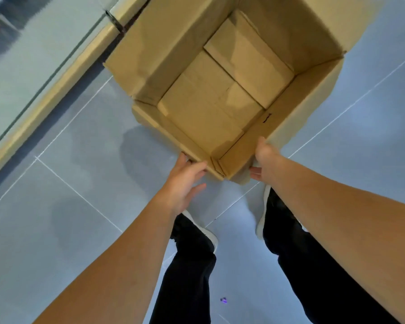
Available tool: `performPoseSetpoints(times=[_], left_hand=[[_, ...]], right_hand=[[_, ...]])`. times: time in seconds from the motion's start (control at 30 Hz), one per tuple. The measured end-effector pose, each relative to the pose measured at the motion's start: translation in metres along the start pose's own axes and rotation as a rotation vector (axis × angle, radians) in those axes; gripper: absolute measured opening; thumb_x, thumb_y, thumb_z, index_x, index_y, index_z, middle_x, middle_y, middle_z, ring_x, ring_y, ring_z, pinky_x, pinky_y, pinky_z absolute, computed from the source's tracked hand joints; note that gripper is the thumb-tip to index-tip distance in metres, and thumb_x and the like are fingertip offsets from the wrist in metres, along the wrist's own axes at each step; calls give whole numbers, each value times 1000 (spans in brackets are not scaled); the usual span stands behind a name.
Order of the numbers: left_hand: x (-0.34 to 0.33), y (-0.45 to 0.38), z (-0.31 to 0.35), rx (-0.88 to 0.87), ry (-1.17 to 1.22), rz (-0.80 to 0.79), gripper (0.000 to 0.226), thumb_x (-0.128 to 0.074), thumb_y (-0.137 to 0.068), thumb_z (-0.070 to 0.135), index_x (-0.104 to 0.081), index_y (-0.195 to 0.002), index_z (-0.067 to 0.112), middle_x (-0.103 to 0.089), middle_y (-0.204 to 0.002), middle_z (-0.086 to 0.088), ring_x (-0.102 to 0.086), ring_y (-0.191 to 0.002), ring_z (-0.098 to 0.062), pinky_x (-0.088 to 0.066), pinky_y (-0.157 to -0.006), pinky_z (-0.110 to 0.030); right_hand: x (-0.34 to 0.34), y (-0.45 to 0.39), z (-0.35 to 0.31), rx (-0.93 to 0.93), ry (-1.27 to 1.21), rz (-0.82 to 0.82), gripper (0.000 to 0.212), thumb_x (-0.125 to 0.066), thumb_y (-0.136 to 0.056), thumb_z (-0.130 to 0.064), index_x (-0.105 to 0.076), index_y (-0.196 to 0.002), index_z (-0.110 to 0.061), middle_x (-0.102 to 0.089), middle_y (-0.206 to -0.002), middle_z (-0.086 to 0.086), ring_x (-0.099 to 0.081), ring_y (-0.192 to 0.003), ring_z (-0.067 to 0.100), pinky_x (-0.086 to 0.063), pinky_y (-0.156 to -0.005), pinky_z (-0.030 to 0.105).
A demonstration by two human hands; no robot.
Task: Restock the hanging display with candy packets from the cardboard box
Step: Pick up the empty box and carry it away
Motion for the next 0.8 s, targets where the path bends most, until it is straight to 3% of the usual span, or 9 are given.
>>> performPoseSetpoints(times=[0.1,0.17,0.23,0.3,0.37,0.43,0.57,0.7,0.8], left_hand=[[-60,-5,14,-27,-200,-114,34,-62,-92,25,-52,-114,49,-59,-118,25,-56,-115,-6,-42,-107,-44],[-85,-11,31,-83,-414,-92,58,-64,-89,29,-40,-141,39,-49,-142,18,-49,-128,-11,-38,-111,-41],[-102,-14,61,-220,-801,-7,76,-64,-87,30,-26,-153,29,-38,-153,5,-40,-138,-16,-32,-112,-32],[-113,-10,90,-401,-1081,54,76,-64,-87,26,-26,-153,24,-40,-151,-5,-40,-138,-22,-33,-107,-30],[-122,-9,110,-523,-1262,54,78,-66,-86,24,-27,-152,22,-35,-153,-12,-39,-136,-29,-34,-106,-32],[-118,-13,123,-551,-1377,67,81,-67,-85,24,-22,-153,24,-21,-159,-12,-36,-138,-33,-35,-107,-36],[-117,-24,143,-534,-1522,113,88,-66,-87,27,-10,-155,32,0,-164,-7,-24,-144,-34,-35,-111,-42],[-145,-36,147,-564,-1711,62,89,-65,-86,30,-7,-155,34,14,-163,-2,-9,-148,-31,-33,-113,-44],[-173,-42,132,-571,-1889,0,94,-65,-83,35,-4,-155,33,18,-162,0,-1,-149,-35,-29,-114,-50]], right_hand=[[60,-25,3,-43,-72,65,51,-35,-101,-53,-48,-123,-10,-55,-125,12,-64,-107,35,-56,-90,46],[108,-40,1,31,28,180,64,-43,-97,-56,-46,-133,-3,-56,-128,16,-62,-104,35,-56,-88,45],[146,-34,-11,253,229,323,60,-53,-94,-47,-45,-130,0,-51,-132,18,-56,-105,35,-50,-88,42],[149,-9,-27,546,550,420,53,-59,-92,-32,-42,-133,-3,-44,-136,15,-48,-113,36,-43,-91,44],[129,20,-39,791,783,414,54,-60,-90,-27,-40,-138,-11,-42,-140,8,-41,-123,33,-38,-98,43],[98,28,-44,916,886,311,58,-60,-90,-25,-38,-143,-18,-45,-140,2,-39,-130,29,-32,-106,40],[82,4,-53,896,1025,283,61,-64,-79,-8,-45,-135,-21,-56,-123,-1,-48,-118,26,-29,-107,32],[100,-17,-60,874,1062,325,37,-64,-78,-5,-61,-111,-22,-63,-100,-4,-54,-102,23,-33,-101,29],[149,-34,-61,841,981,445,41,-69,-74,-4,-66,-110,-22,-63,-103,-1,-52,-110,26,-34,-103,34]])
Point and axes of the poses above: each hand's wrist, its own y-axis away from the middle knuckle, its own x-axis out of the back of the hand, z = x × y, the point moved 10 cm from there along -y, towards the middle knuckle
